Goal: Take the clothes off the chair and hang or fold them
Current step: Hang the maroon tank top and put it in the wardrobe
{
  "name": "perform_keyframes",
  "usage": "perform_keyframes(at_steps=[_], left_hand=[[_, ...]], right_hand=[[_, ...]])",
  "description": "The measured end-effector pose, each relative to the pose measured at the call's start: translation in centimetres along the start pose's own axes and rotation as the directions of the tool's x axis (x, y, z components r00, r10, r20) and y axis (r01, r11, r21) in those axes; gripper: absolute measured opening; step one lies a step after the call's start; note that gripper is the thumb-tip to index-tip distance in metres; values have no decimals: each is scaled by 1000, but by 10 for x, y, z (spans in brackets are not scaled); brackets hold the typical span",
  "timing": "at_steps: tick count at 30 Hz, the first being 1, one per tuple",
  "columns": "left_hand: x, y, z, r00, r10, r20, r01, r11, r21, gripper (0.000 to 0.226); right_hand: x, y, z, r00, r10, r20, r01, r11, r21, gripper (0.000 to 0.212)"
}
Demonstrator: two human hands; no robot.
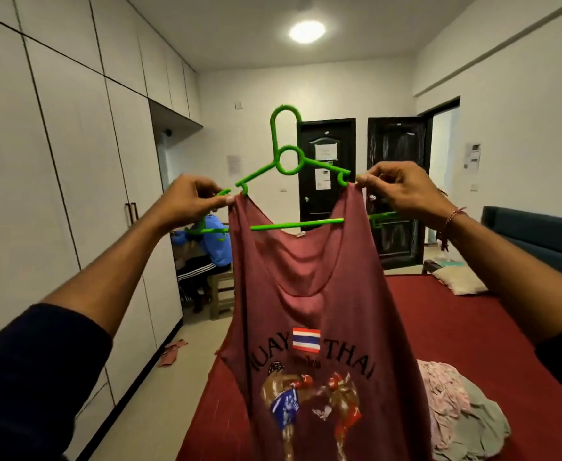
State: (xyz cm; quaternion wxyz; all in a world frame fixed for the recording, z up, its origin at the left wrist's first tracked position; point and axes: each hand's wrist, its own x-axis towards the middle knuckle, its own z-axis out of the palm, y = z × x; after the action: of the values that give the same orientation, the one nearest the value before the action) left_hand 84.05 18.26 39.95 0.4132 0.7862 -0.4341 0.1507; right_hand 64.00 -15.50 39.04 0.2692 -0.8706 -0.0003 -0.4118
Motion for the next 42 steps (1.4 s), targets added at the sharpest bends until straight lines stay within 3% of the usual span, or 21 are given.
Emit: perform_keyframes(at_steps=[4,9,14,20,26,32,35,39,42], left_hand=[[-21,-8,-28,999,-52,-4,52,999,-15,32],[-56,-19,-83,989,-129,-73,125,991,-55,26],[-101,-21,-148,967,-217,-133,211,976,-62,22],[-162,-26,-226,936,-291,-199,297,955,-1,10],[-232,-30,-309,886,-329,-326,367,928,63,15],[-293,-37,-387,809,-284,-515,410,900,148,11],[-319,-48,-427,760,-242,-603,450,866,219,22],[-350,-65,-480,687,-157,-710,559,738,378,38],[-367,-72,-510,677,-42,-734,572,659,489,45]], right_hand=[[9,-17,22,999,-32,-10,32,999,13,69],[23,-51,62,995,-75,63,66,989,134,43],[38,-98,108,972,-156,175,119,971,206,34],[44,-170,166,914,-309,262,232,929,287,35],[41,-251,218,783,-478,398,267,836,480,24],[25,-350,277,771,-538,339,296,776,557,28],[18,-398,306,789,-535,303,301,766,568,29],[15,-466,339,779,-574,254,383,755,532,36],[20,-504,354,787,-588,186,447,752,484,36]])
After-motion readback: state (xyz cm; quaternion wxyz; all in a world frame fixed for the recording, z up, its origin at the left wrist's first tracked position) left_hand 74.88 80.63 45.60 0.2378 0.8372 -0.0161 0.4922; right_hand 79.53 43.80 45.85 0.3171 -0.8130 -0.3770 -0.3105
